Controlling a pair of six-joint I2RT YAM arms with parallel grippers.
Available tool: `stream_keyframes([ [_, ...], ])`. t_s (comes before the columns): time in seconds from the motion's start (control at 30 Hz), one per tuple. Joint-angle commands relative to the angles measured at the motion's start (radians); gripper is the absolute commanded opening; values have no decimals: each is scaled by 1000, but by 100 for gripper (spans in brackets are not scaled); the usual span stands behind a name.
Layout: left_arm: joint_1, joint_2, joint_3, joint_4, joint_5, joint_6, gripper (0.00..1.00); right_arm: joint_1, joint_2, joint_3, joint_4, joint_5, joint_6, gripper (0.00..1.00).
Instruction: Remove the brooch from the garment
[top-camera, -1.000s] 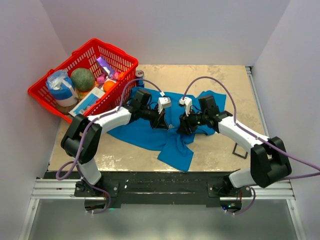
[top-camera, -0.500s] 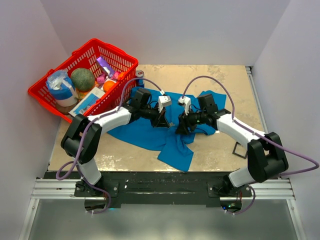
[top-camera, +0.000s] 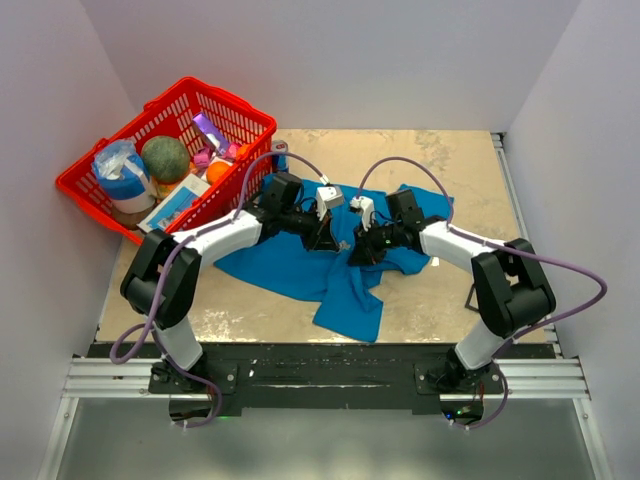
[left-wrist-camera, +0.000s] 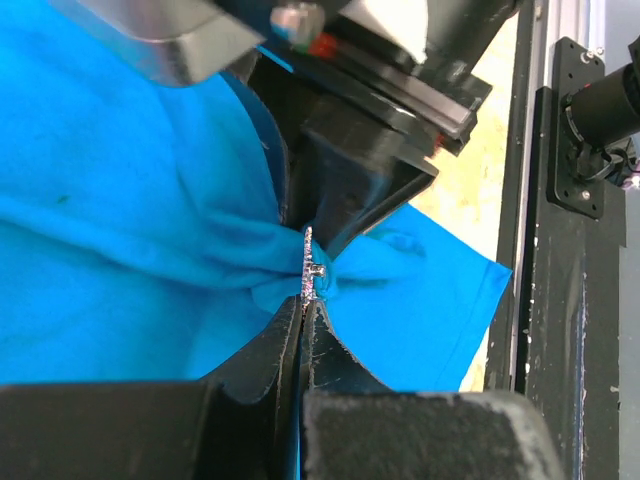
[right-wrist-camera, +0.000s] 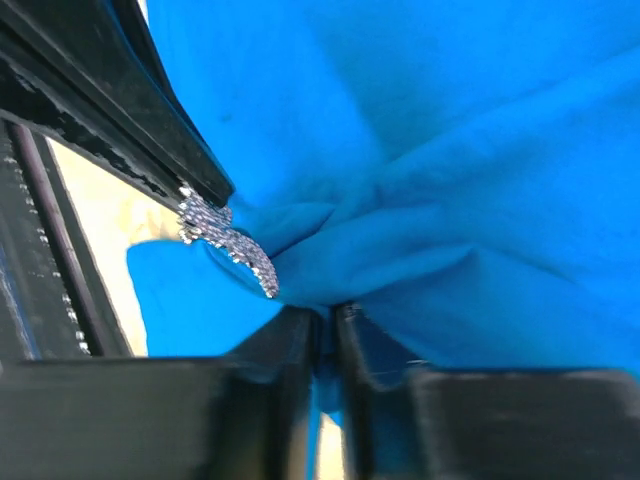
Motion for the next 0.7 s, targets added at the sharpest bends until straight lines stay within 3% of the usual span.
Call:
stream_keyframes([
  [0.0, 5, -35, 65, -72, -25, 44, 0, 0, 0, 74, -32, -57, -25, 8],
  [0.07, 3, -15, 91, -123, -45, 73, 0, -11, 0, 110, -101, -60, -86, 1],
  [0.23, 3, 29, 149, -287, -84, 195, 0, -40, 14, 169, -291, -51, -201, 0],
  [0.43, 2, 144, 336, -563, -65, 379, 0, -43, 37, 212, -305, -22, -204, 1],
  [0.67, -12, 169, 367, -638, -56, 436, 0, -41, 63, 238, -279, -25, -177, 2],
])
